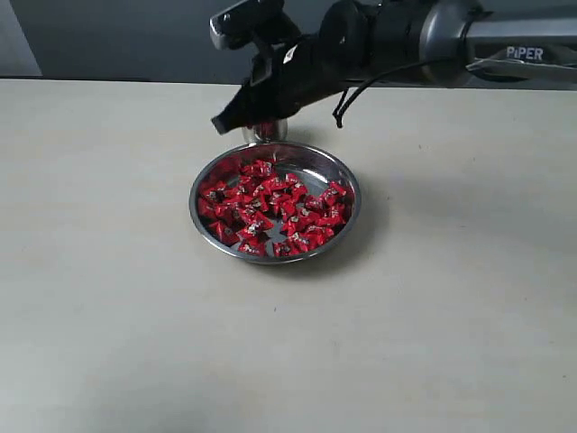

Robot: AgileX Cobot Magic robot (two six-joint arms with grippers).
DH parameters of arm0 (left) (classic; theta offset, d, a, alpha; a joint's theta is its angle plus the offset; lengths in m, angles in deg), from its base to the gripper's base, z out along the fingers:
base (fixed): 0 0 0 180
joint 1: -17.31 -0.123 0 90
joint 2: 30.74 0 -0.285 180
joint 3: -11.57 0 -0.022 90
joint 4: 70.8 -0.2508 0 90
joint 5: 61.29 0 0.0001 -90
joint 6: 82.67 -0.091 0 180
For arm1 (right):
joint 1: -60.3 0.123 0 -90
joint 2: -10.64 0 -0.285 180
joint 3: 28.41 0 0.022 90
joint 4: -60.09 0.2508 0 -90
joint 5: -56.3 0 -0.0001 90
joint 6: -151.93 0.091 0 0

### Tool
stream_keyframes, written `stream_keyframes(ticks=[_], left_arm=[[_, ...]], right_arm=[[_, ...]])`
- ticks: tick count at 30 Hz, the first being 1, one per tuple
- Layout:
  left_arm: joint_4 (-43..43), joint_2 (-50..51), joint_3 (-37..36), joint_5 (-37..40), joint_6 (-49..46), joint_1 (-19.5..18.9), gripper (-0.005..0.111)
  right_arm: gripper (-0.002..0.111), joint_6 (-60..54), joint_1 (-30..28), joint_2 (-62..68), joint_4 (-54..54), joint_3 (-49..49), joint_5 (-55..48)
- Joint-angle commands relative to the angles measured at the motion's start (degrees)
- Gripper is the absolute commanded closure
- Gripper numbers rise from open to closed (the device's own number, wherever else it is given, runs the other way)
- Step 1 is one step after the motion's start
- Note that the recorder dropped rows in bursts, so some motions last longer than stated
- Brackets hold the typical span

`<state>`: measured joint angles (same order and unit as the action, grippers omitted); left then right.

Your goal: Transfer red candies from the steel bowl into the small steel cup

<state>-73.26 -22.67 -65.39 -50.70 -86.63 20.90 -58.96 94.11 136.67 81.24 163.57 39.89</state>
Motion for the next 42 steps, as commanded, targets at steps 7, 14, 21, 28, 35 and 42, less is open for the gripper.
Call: stream_keyframes(ticks=[7,14,21,28,35,42], left_arm=[[0.0,-0.3,-0.3,-0.3,0.1,0.0,0.105],[0.0,-0.3,-0.3,-0.3,0.1,0.0,0.105],[0.0,-0.3,-0.3,-0.3,0.1,0.0,0.105],[0.0,-0.3,-0.3,-0.3,0.1,0.0,0.105],[0.0,-0.3,-0.3,-0.3,0.1,0.0,0.105],[0.0,-0.3,-0.3,-0.3,0.1,0.0,0.105]], right_arm=[[0.109,-0.1,-4.1,7.5,4.4,7.6,11.8],[0.109,-0.1,-5.3,11.8,7.8,12.8,9.3],[0.093,0.1,-5.4,14.8,7.9,16.0,8.0],[0.068,2.8,-5.4,15.0,7.9,16.8,7.9],[0.069,2.5,-5.4,9.3,7.0,16.8,-10.7],[0.069,2.5,-5.4,7.6,0.4,16.8,-34.7]])
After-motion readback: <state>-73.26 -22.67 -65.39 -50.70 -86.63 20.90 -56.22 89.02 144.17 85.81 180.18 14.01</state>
